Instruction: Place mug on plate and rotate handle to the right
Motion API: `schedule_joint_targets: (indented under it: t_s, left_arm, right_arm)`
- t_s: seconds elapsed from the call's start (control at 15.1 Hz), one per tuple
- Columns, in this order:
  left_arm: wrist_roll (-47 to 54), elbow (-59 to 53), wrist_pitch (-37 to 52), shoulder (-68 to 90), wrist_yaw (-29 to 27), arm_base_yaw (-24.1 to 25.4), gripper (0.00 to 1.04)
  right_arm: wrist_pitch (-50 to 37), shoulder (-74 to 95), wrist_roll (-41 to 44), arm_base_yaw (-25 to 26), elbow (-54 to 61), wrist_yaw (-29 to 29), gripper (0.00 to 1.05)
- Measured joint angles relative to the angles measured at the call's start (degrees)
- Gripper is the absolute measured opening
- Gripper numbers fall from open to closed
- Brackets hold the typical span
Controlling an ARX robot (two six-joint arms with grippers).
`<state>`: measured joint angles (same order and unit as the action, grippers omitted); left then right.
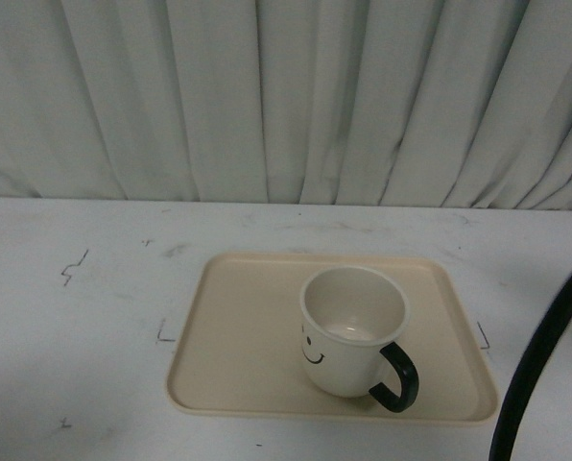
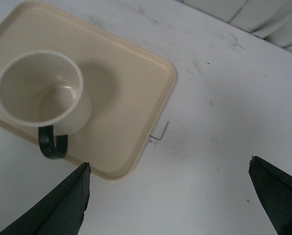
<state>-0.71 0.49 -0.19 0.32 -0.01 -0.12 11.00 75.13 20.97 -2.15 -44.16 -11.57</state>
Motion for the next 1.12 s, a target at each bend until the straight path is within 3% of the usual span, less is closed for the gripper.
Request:
schedule_joint_targets:
  t_s: [0.2,0.46,0.86,1.12]
  left_arm:
    - [0.02,0.00,0.00,0.00,0.00,0.00,0.98]
    - [0.04,0.00,0.00,0.00,0.00,0.00,0.98]
    - [0.07,0.00,0.00,0.00,0.00,0.00,0.98]
    - [0.09,0.00,0.00,0.00,0.00,0.00,0.98]
  right_arm:
    - [6.84,18.34,-6.82,-5.49,-15.10,-0.07,0.98]
    - [7.26,32.92,-16.26,-12.37,-26.84,1.60,0.98]
    - [11.54,41.48,-20.09,-16.31,-32.09,5.64,0.98]
    - [14.12,44.46,-23.78,-17.31,-34.01,5.46,0.68]
